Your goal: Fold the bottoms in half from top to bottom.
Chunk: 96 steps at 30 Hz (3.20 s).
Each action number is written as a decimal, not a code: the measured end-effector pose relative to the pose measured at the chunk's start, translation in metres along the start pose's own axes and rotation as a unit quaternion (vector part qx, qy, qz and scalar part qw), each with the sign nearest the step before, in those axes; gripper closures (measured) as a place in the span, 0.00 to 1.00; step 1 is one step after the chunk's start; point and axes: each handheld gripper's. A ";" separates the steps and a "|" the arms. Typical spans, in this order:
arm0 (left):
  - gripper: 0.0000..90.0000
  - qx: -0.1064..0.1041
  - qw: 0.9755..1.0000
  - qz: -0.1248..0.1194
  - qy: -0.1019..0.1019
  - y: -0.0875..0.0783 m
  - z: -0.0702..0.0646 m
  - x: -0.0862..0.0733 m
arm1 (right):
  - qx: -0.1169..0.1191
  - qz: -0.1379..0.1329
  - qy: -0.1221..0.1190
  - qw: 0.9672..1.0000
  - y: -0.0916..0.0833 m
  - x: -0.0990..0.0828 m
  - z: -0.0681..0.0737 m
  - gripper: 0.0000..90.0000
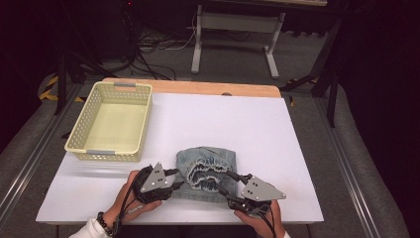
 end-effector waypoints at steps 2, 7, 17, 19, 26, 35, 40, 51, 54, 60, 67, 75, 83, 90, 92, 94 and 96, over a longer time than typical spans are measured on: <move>0.63 0.001 1.000 0.002 0.002 0.000 0.000 0.000 | 0.000 -0.004 0.001 1.000 -0.002 0.001 0.000 0.58; 0.63 0.003 1.000 0.002 0.002 -0.002 0.000 0.000 | -0.006 -0.013 0.014 1.000 -0.004 0.007 -0.004 0.67; 0.64 0.006 1.000 0.004 -0.002 -0.004 0.000 0.000 | -0.023 -0.034 0.028 0.999 -0.018 0.019 -0.011 0.83; 0.64 0.007 1.000 0.005 -0.003 -0.004 0.000 0.000 | -0.026 -0.034 0.031 0.999 -0.017 0.023 -0.016 0.86; 0.64 0.009 1.000 0.014 0.003 -0.002 0.000 -0.001 | -0.039 -0.005 0.035 0.999 0.007 0.034 -0.040 0.94; 0.62 0.010 1.000 0.009 -0.002 -0.005 0.003 -0.001 | 0.001 0.036 0.060 0.998 0.039 0.023 -0.051 1.00; 0.62 0.014 1.000 0.006 -0.009 -0.007 0.004 -0.001 | 0.018 0.049 0.049 0.997 0.044 0.022 -0.044 1.00; 0.58 0.026 0.999 -0.014 -0.016 -0.014 0.005 0.006 | 0.050 0.075 0.030 0.996 0.050 0.016 -0.028 1.00; 0.58 0.028 0.999 -0.020 -0.016 -0.016 0.004 0.009 | 0.057 0.082 0.025 0.995 0.052 0.015 -0.024 1.00; 0.54 0.029 0.998 -0.036 -0.033 -0.018 0.006 0.018 | 0.063 0.098 0.008 0.993 0.056 0.014 -0.016 1.00; 0.52 0.026 0.998 -0.051 -0.035 -0.015 0.000 0.036 | 0.065 0.114 -0.001 0.991 0.061 0.011 -0.010 1.00; 0.54 -0.005 1.000 -0.025 -0.015 0.002 -0.010 0.044 | 0.069 0.127 -0.013 0.989 0.065 0.010 -0.005 1.00; 0.65 -0.055 0.998 0.005 -0.004 0.011 -0.010 0.034 | 0.076 0.134 -0.020 0.988 0.067 0.009 -0.005 1.00; 0.67 -0.067 0.997 0.021 0.008 0.020 -0.011 0.029 | 0.081 0.134 -0.018 0.987 0.066 0.008 -0.008 1.00; 0.67 -0.069 0.997 0.021 0.008 0.021 -0.012 0.029 | 0.081 0.133 -0.021 0.988 0.065 0.009 -0.008 1.00; 0.67 -0.071 0.997 0.020 0.007 0.023 -0.012 0.028 | 0.079 0.130 -0.021 0.988 0.064 0.010 -0.009 0.99; 0.68 -0.070 0.997 0.021 0.008 0.024 -0.013 0.028 | 0.076 0.116 -0.013 0.990 0.059 0.012 -0.013 0.97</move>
Point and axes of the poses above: each handheld gripper's, and its own axes: y roughly forward along the jaws, x roughly out of its top, z roughly to its left, and after that the axes turned 13 degrees about z, right-handed
